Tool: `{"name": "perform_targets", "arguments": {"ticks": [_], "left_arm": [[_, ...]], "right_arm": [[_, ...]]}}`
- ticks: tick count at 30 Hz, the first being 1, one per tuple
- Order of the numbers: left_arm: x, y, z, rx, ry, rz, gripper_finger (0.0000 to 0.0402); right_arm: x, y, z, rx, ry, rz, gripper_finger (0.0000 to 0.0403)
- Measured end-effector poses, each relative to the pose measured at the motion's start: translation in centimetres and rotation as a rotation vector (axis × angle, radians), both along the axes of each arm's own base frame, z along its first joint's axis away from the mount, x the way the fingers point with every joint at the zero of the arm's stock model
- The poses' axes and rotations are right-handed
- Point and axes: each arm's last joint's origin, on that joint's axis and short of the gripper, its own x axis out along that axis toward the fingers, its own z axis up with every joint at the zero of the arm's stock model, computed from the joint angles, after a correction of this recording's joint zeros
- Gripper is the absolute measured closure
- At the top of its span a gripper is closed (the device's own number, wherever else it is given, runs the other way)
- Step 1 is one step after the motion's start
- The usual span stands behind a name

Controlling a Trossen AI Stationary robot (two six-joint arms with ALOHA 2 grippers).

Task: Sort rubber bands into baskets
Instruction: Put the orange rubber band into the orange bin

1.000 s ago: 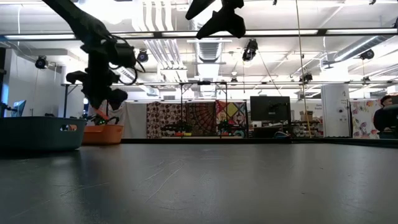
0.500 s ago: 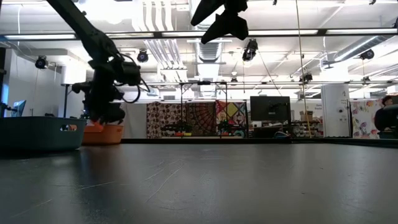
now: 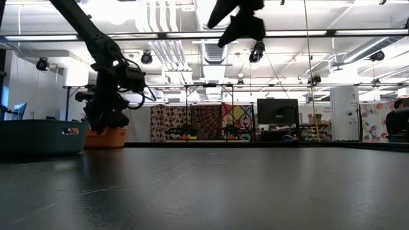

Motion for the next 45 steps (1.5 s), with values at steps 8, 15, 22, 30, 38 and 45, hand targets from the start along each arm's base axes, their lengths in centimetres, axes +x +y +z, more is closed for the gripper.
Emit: {"name": "perform_targets", "arguments": {"ticks": [8,15,22,30,38,45], "left_arm": [[0.7,-3.2,3.8,-0.089,-0.399,-0.081,0.0233],[3.2,-12.9,6.5,0.130,-0.711,-0.331,0.0231],[2.6,-20.6,6.4,0.146,-0.890,-0.446,0.0233],[3.3,-26.1,6.1,0.096,-1.152,-0.748,0.0233],[4.7,-26.8,6.2,0.131,-1.142,-0.793,0.0233],[5.8,-27.1,7.0,0.153,-1.115,-0.815,0.0233]], "right_arm": [[-2.1,4.3,-1.7,0.027,0.194,-0.043,0.0177],[-4.2,8.8,-4.5,0.092,0.315,-0.111,0.0177],[-6.7,12.5,-6.8,0.175,0.442,-0.145,0.0177],[-10.7,15.8,-10.1,0.499,0.852,-0.279,0.0177],[-14.8,17.9,-14.5,0.614,1.137,-0.383,0.0177],[-16.5,18.1,-16.9,0.603,1.156,-0.332,0.0190]]}}
